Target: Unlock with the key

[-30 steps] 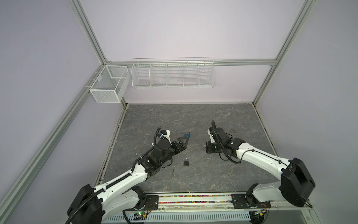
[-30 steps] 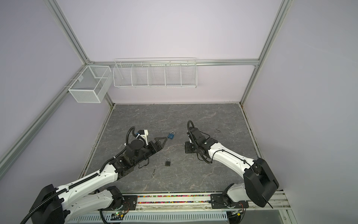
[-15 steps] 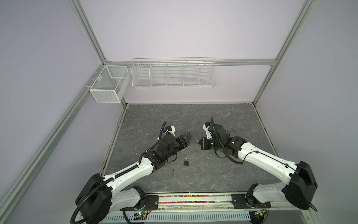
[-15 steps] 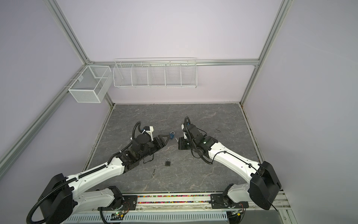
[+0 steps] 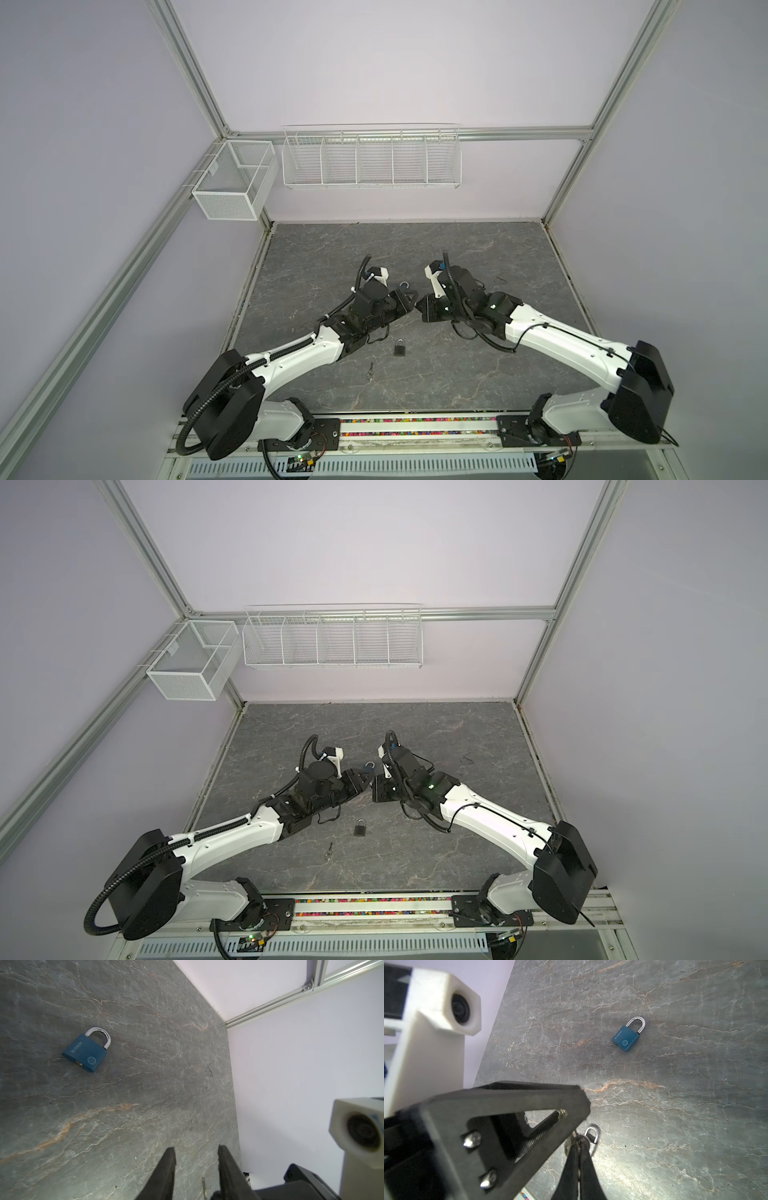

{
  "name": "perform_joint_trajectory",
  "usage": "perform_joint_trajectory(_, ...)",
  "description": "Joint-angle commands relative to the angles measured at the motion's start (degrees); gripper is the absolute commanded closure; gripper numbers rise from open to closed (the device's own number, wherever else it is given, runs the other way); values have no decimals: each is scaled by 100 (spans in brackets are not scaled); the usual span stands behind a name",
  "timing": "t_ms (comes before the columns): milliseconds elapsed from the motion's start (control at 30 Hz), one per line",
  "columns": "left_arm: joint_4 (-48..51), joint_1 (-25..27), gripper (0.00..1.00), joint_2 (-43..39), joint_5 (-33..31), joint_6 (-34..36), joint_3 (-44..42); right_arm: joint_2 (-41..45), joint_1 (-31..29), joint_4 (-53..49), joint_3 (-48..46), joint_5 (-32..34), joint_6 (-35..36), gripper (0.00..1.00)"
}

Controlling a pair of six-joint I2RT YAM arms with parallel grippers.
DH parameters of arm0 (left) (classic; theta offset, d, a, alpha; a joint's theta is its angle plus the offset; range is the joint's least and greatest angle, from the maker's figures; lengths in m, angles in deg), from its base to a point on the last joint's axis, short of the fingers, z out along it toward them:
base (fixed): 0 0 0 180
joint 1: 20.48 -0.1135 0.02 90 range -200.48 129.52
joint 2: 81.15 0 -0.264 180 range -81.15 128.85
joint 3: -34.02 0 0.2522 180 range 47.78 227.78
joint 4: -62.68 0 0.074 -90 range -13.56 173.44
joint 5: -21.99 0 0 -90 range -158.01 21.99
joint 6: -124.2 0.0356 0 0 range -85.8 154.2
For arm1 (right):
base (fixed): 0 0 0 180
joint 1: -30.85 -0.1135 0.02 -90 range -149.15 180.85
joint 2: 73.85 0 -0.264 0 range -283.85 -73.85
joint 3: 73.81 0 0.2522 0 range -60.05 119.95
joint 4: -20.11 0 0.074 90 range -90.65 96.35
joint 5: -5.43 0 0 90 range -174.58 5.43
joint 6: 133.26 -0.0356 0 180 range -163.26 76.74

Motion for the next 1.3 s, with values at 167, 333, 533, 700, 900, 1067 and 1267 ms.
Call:
perform_joint_trajectory(167, -263, 28, 89, 165, 93, -110, 233, 63, -57, -19, 42, 91, 65, 94)
perform_joint_trajectory(333, -301, 32, 100, 150, 75, -121, 214, 27, -57, -37, 84, 92, 108, 93)
perform_joint_trajectory(533, -98, 17, 100, 5, -51, 129, 264, 135, -62, -228, 184, 260, 178, 81)
perform_joint_trajectory(700, -48, -53, 100, -276, -178, 933, 352, 563, 29, -411, 137, 416, 276, 56)
perform_joint_trajectory(900, -495, -559, 100, -690, 642, 1936, 256, 1229, 540, -69, -175, -687, 574, 36)
perform_joint_trajectory(1067, -867, -1029, 100, -792, 1865, 2575, 433, 1659, 930, 968, -545, -2190, 816, 21)
perform_joint_trajectory(1267, -1507, -1167, 100, -680, 3220, 3162, 682, 1390, 1175, 1843, -572, -3274, 760, 23)
